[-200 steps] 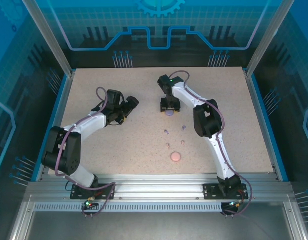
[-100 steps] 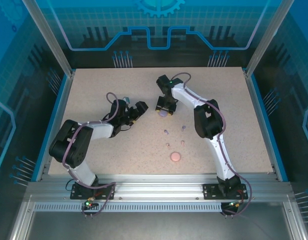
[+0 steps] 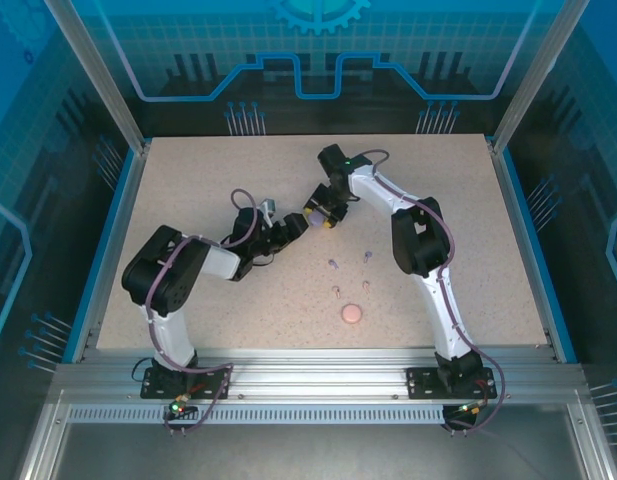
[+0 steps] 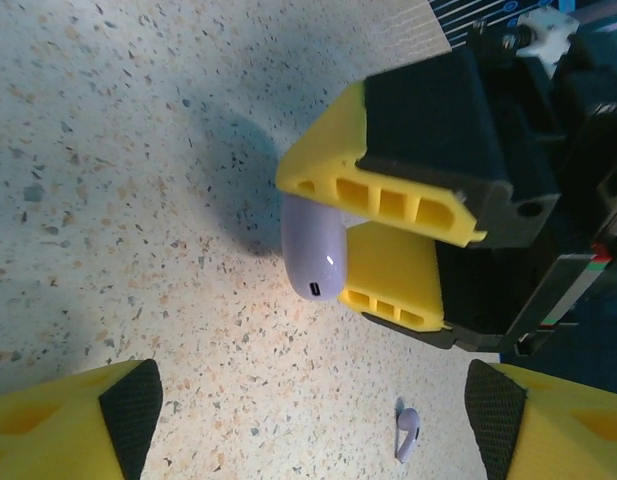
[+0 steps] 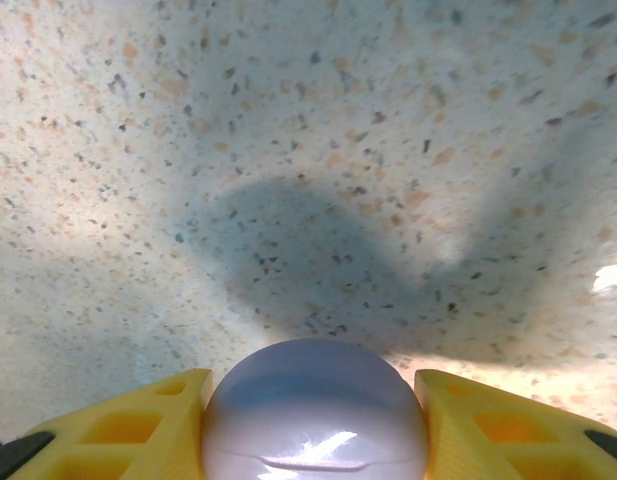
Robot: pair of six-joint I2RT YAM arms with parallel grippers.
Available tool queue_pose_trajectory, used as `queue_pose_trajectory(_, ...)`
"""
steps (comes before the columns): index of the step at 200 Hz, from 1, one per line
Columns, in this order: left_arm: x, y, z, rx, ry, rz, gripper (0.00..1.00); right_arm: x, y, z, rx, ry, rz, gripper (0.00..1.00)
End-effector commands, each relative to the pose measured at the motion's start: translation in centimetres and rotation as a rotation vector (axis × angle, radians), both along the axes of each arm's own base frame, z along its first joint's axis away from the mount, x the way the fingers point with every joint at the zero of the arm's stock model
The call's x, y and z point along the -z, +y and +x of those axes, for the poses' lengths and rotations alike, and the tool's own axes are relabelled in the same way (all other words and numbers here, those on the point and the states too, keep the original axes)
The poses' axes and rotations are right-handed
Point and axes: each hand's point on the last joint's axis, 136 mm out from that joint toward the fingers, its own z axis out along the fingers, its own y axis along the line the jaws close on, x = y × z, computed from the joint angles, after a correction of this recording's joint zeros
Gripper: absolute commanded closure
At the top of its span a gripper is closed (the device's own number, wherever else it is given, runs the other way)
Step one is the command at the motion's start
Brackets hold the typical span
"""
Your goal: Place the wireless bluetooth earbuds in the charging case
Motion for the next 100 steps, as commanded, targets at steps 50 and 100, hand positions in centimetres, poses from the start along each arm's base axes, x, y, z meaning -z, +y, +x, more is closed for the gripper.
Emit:
queue_pose_trajectory(50, 0.1, -1.4, 2.0, 0.016, -0.064, 0.007, 0.32, -1.7, 1.2, -0.2, 0.024, 0.016, 0.083, 0.50)
queue_pose_trajectory(100, 0.3, -2.6, 3.3, 0.016, -0.067, 0.004, 0.39, -2.0, 1.7, -0.4, 0.015, 0.014, 0.101, 0.50)
